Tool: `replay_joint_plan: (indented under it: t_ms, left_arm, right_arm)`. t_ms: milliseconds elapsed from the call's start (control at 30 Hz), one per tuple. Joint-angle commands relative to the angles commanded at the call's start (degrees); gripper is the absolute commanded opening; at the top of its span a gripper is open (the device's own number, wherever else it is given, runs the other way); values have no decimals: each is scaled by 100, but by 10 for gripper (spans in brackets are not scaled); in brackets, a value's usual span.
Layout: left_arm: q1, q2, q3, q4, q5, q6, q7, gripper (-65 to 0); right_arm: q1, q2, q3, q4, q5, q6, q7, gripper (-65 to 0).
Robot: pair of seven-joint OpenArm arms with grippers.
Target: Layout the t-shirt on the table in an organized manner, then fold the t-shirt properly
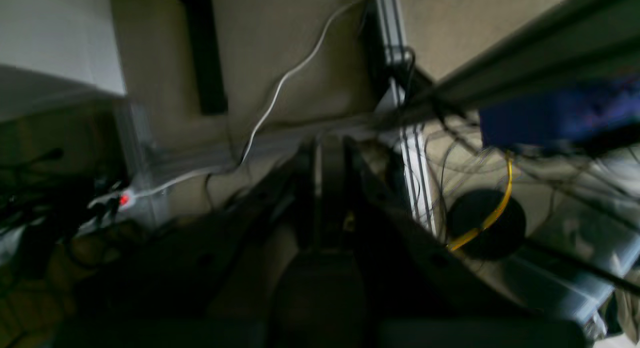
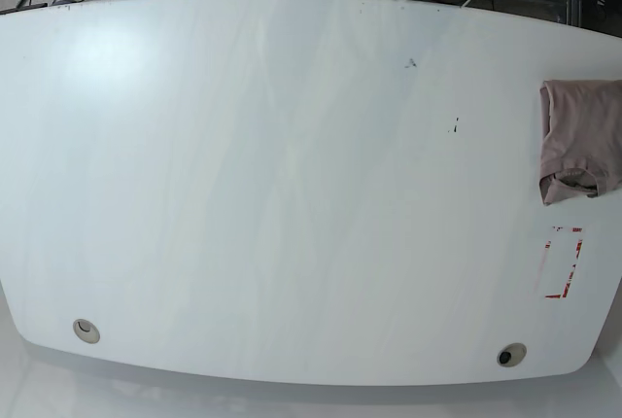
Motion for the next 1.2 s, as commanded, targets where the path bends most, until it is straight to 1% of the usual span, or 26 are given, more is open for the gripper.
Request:
replay_joint_plan:
  t_ms: [200,333,433,600,733,800,967,1067,1167,1200]
  left_arm:
    - [-782,0,70,-1125,0,0,0,-650]
    - [-1240,0,70,-1785,0,0,0,-649]
    - [-1609,0,132,-2312,0,-9,0,-649]
    - [-2268,-18,352,-3393,0,-9,0,-649]
    - [-2848,-62,360,-4378,0,-9,0,-649]
    - [-3015,-62,369,-4686,0,-9,0,-649]
    - [-3560,-62,598,-5433,0,-9,0,-649]
    - [-3780,-62,615,-5899,0,-9,18,-649]
    - [-4079,-62,615,-6224,0,-9,149,-649]
    - [-4237,-62,615,-6374,0,-9,211,-649]
  right_arm:
    - [686,0,-35,-932,-53,35,0,-642]
    - [1108,-53,-35,-1371,-396,18,-18,-642]
    - [1415,-176,-79,-1837,-686,0,0,-642]
    - [2066,-237,-79,-2743,-914,0,9,-642]
    - [2585,-237,-97,-3534,-914,-9,9,-642]
    - [2752,-237,-105,-3780,-923,-9,9,-642]
    - [3095,-237,-114,-4264,-923,-18,9,-642]
    - [3297,-237,-114,-4475,-932,-18,9,-642]
    - [3481,-237,-114,-4738,-932,-26,-9,-642]
    - [3596,-229,-114,-4870,-932,-70,-9,-640]
